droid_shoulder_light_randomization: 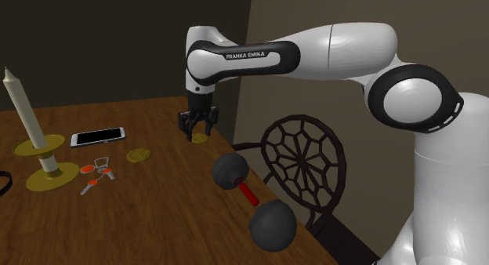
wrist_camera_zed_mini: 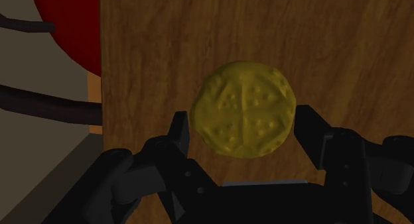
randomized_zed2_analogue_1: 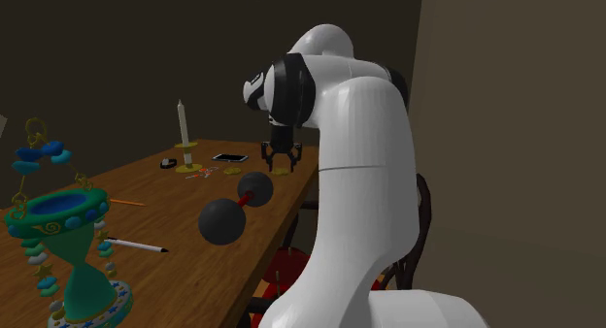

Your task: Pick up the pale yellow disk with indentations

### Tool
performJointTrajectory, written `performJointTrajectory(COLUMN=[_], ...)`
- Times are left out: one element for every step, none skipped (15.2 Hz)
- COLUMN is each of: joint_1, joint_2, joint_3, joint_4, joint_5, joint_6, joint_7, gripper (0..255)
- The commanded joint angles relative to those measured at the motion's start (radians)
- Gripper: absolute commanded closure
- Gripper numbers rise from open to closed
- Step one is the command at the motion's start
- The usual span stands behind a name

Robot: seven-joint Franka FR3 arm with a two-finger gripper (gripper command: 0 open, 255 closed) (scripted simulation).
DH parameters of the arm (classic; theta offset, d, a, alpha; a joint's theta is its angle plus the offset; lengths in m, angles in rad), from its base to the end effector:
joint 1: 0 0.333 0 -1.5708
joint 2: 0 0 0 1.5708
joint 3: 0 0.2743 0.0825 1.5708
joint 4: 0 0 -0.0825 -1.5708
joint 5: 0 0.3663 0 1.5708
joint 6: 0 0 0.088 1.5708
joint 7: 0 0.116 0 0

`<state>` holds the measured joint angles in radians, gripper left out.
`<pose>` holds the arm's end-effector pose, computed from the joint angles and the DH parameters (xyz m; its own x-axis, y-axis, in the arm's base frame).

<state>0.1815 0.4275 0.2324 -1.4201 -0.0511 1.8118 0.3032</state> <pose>0.6021 0.2365 0.4145 0.9938 0.1049 -0.0373 0.1035 -0.9939 -0.0369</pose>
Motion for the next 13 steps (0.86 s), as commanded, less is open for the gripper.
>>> performJointTrajectory(joint_1=[0.001, 0.001, 0.002, 0.003, 0.003, 0.004, 0.005, 0.006, 0.007, 0.008, 0.009, 0.009, 0.009], joint_2=[-0.005, -0.006, -0.006, -0.006, -0.006, -0.005, -0.004, -0.003, -0.001, 0.001, 0.003, 0.003, 0.003], joint_3=[0.001, 0.001, 0.001, 0.002, 0.002, 0.002, 0.002, 0.002, 0.003, 0.003, 0.003, 0.003, 0.003], joint_4=[0.021, 0.034, 0.047, 0.061, 0.075, 0.089, 0.104, 0.119, 0.135, 0.152, 0.169, 0.171, 0.171], joint_5=[0.001, 0.001, 0.001, 0.001, 0.001, 0.001, 0.001, 0.001, 0.001, 0.0, 0.0, 0.0, 0.0], joint_6=[-0.027, -0.04, -0.053, -0.067, -0.08, -0.094, -0.108, -0.122, -0.136, -0.151, -0.166, -0.168, -0.168], joint_7=[0.001, 0.001, 0.001, 0.001, 0.001, 0.002, 0.002, 0.002, 0.002, 0.003, 0.003, 0.003, 0.003], gripper=[255, 255, 255, 255, 255, 255, 255, 255, 255, 255, 255, 255, 255])
